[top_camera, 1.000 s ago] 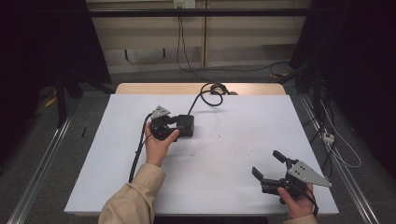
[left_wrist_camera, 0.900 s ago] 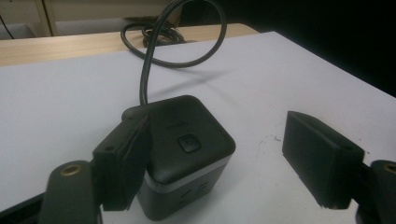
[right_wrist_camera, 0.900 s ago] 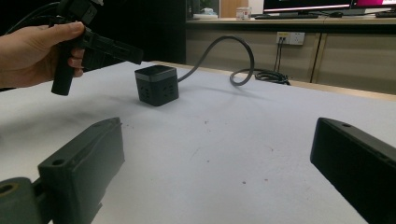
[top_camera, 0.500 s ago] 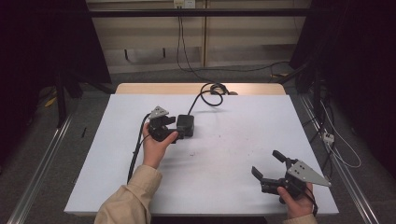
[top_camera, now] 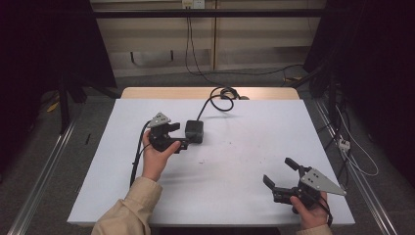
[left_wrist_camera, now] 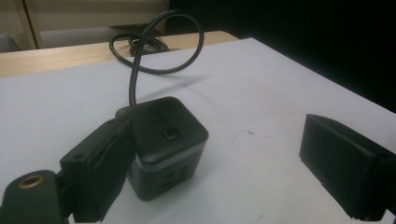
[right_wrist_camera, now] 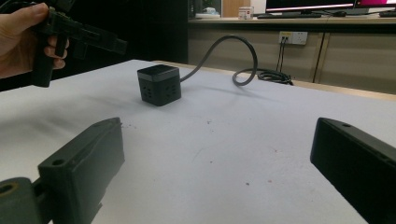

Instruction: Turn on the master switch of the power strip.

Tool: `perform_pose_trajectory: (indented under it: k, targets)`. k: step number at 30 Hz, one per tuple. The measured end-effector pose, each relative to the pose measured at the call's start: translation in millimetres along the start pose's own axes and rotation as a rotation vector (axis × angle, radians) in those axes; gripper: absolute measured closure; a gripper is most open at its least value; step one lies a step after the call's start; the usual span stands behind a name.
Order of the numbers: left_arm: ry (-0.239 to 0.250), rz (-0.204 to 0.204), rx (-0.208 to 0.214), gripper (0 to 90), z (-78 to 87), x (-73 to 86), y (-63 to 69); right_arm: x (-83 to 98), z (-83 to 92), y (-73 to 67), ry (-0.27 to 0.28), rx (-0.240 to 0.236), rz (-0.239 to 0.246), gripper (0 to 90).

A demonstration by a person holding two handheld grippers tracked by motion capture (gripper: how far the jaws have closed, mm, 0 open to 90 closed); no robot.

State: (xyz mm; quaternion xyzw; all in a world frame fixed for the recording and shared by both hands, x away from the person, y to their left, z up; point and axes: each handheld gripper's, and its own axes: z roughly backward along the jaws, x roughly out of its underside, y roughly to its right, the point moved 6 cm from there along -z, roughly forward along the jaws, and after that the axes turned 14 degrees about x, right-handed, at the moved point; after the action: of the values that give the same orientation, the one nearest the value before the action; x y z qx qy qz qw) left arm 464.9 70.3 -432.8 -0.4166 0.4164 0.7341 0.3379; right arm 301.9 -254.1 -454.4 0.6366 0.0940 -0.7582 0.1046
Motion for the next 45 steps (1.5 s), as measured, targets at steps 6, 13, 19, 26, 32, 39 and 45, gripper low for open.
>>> perform_pose_trajectory:
  k: [6, 13, 19, 26, 32, 39, 45]
  targets:
    - [-0.001, -0.001, 0.000, 9.0, 11.6, 6.9, 0.7, 0.0, -0.3, -1.1, -0.002, -0.003, -0.001, 2.4]
    - [0.004, -0.004, -0.012, 8.6, 25.2, 13.6, 0.0, 0.0, -0.7, -2.1, -0.002, -0.005, 0.000, 2.4]
    - [-0.006, -0.006, -0.023, 8.0, 38.3, 24.4, -0.5, 0.2, -0.5, -1.5, -0.004, -0.002, -0.001, 2.4]
    - [0.005, -0.012, -0.035, 8.0, 57.6, 34.9, 0.0, 0.0, -0.8, -2.0, -0.003, -0.003, 0.000, 2.4]
    - [0.009, -0.007, -0.048, 7.9, 69.6, 42.6, -2.3, 0.0, -1.5, -3.6, -0.003, -0.006, 0.003, 2.4]
    - [-0.005, -0.019, -0.065, 7.8, 80.4, 51.3, -1.1, 0.1, -1.7, -3.9, -0.004, -0.007, 0.002, 2.4]
    - [-0.005, -0.025, -0.080, 7.6, 92.3, 58.7, 0.0, 0.1, -1.5, -3.7, -0.003, -0.008, 0.001, 2.4]
